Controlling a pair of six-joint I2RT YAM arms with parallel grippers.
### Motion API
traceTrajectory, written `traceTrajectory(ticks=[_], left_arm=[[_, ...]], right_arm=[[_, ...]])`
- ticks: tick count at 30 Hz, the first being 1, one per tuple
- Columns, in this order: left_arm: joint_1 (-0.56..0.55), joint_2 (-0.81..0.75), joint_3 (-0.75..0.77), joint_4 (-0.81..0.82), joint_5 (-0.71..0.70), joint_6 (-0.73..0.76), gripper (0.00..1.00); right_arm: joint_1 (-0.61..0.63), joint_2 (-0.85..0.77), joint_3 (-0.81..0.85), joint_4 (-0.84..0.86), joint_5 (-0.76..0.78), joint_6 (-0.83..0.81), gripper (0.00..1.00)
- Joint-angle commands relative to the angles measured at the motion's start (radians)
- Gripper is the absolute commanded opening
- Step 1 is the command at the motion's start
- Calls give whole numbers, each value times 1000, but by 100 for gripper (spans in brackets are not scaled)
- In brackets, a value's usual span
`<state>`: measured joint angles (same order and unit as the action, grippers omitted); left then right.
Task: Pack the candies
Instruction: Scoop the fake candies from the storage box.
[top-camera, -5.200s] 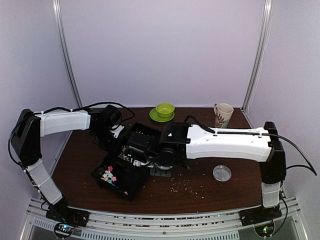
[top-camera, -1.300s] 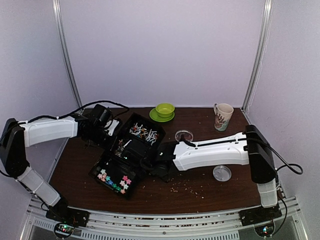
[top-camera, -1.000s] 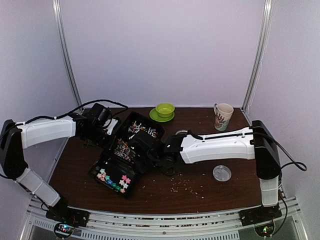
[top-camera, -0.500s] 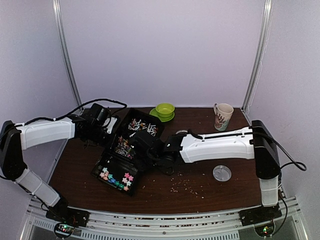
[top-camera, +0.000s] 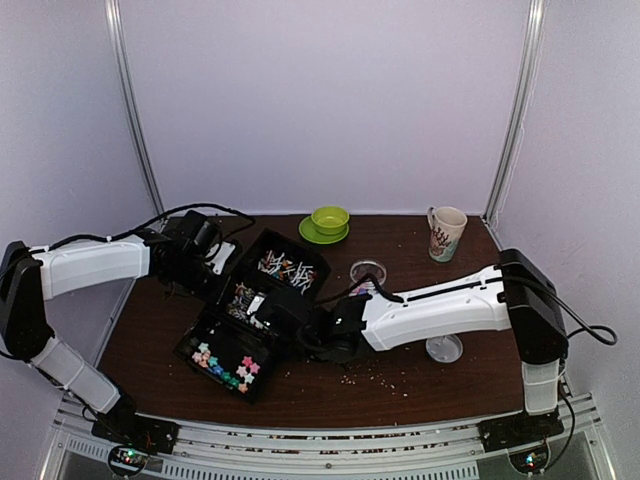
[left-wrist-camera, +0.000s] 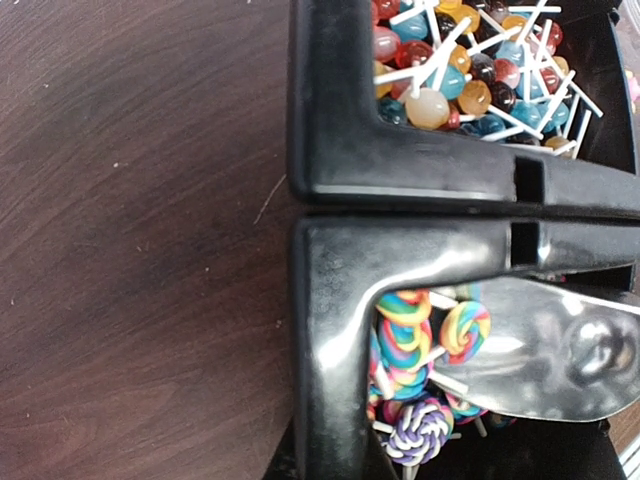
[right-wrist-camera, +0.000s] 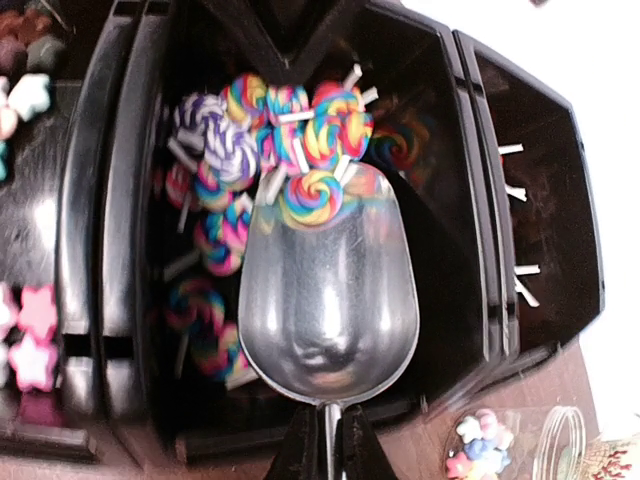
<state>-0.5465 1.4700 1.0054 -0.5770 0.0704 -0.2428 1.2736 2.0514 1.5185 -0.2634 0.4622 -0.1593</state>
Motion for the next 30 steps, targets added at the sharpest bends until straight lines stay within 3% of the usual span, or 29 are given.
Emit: traceTrajectory(ticks=[1, 6, 13, 20, 26, 30], left_arm=[[-64, -77, 66, 218, 373, 14, 0], [-61, -68, 69, 220, 376, 10, 0], [-60, -71, 57, 230, 370, -7, 0], [-60, -73, 55, 251, 420, -9, 0], [-59, -79, 64, 227, 388, -8, 0], [-59, -58, 94, 137, 226, -3, 0]], right_arm=[[9, 28, -62, 138, 104, -133, 0], [7, 46, -22, 115, 108, -58, 0], [-35, 50, 56, -45, -61, 262, 0], [-61, -11, -95, 141, -149, 378, 0], [-44, 7, -136, 276, -38, 266, 0], [-29, 87, -10, 170, 160, 227, 0]])
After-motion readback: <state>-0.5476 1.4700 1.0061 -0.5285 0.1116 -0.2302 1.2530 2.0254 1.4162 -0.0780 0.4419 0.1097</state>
